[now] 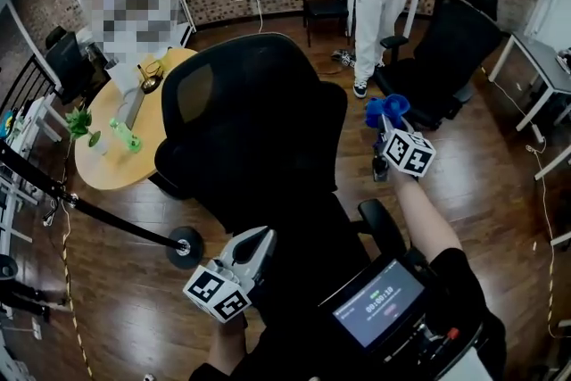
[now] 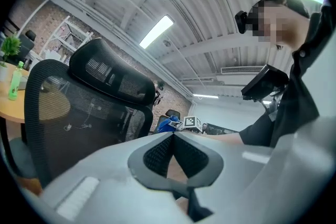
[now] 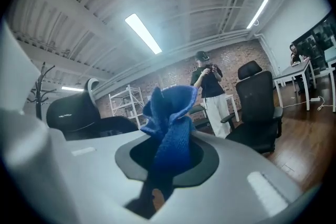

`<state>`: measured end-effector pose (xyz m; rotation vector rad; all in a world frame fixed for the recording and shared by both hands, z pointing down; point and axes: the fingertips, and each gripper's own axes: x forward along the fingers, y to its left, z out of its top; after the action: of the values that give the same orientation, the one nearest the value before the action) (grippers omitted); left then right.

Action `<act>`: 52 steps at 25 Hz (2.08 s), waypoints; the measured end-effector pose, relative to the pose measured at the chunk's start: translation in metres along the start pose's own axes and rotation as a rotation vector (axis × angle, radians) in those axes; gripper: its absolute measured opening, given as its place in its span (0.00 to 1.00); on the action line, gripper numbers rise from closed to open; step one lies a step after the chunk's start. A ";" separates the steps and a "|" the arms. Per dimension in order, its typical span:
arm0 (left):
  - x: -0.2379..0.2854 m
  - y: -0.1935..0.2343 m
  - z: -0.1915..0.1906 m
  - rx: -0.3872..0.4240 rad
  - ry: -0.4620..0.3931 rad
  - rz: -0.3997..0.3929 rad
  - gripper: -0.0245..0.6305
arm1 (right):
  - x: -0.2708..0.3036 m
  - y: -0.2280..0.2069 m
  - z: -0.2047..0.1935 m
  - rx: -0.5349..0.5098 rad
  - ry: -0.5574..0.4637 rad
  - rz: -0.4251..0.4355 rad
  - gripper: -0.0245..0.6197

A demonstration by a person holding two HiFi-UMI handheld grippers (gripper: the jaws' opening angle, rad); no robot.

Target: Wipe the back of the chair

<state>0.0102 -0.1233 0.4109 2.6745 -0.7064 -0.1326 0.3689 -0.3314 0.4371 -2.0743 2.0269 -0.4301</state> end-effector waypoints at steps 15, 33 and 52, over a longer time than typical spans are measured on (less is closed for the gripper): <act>-0.103 0.033 0.007 -0.021 -0.066 0.266 0.05 | 0.043 0.207 -0.136 -0.019 0.234 0.384 0.12; -0.214 0.040 -0.003 -0.048 -0.130 0.554 0.05 | 0.007 0.447 -0.254 -0.146 0.382 0.882 0.12; -0.189 0.032 -0.008 -0.034 -0.083 0.545 0.05 | -0.002 0.418 -0.299 -0.083 0.521 0.887 0.12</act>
<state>-0.1672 -0.0533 0.4296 2.3546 -1.4090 -0.1079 -0.1272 -0.3275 0.5710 -0.9338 3.0054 -0.7469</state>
